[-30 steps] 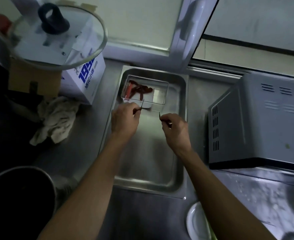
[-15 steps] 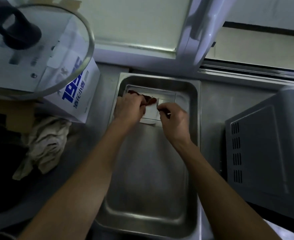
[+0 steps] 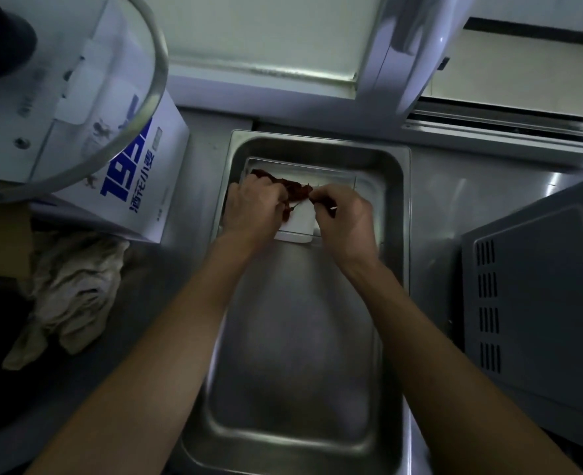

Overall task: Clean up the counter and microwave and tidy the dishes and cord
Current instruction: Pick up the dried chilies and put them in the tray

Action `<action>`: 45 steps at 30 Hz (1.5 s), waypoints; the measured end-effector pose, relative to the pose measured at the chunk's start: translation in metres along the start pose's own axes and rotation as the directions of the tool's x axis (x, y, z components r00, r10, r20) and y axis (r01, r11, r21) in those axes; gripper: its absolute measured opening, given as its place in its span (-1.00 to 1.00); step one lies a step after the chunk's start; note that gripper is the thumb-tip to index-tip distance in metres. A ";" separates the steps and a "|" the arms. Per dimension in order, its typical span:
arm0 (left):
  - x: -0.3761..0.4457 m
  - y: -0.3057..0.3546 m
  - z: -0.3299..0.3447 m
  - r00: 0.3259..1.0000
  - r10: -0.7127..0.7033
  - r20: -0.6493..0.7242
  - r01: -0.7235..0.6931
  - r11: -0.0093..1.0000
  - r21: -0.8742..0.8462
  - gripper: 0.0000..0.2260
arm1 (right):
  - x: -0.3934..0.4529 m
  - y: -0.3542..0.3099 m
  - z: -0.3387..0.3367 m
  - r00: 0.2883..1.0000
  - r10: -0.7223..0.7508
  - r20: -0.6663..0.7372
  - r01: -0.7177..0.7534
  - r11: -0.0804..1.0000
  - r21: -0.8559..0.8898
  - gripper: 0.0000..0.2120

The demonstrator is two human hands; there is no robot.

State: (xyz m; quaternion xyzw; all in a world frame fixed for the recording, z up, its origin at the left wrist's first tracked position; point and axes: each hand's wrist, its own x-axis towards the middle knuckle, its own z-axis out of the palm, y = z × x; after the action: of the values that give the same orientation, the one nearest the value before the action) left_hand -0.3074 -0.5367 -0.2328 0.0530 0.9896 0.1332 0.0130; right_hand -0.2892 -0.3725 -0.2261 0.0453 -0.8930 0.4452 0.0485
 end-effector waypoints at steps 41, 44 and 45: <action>-0.139 0.055 -0.067 0.996 -0.092 0.012 0.092 0.958 -0.270 -0.68 | -0.102 -0.057 -0.079 0.980 0.013 0.199 0.045 0.959 -0.281 -0.73; -0.166 0.068 -0.062 0.998 -0.055 0.028 0.061 0.964 -0.258 -0.68 | -0.142 -0.058 -0.099 0.983 0.008 0.181 0.049 0.951 -0.306 -0.74; -0.175 0.073 -0.060 0.998 -0.045 0.038 0.053 0.969 -0.242 -0.67 | -0.155 -0.056 -0.104 0.985 0.011 0.175 0.045 0.948 -0.315 -0.74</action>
State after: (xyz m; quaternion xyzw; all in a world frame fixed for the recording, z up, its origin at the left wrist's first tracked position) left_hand -0.1287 -0.5013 -0.1531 0.0286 0.9665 0.2521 0.0384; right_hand -0.1235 -0.3167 -0.1395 0.0834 -0.9534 0.2893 -0.0194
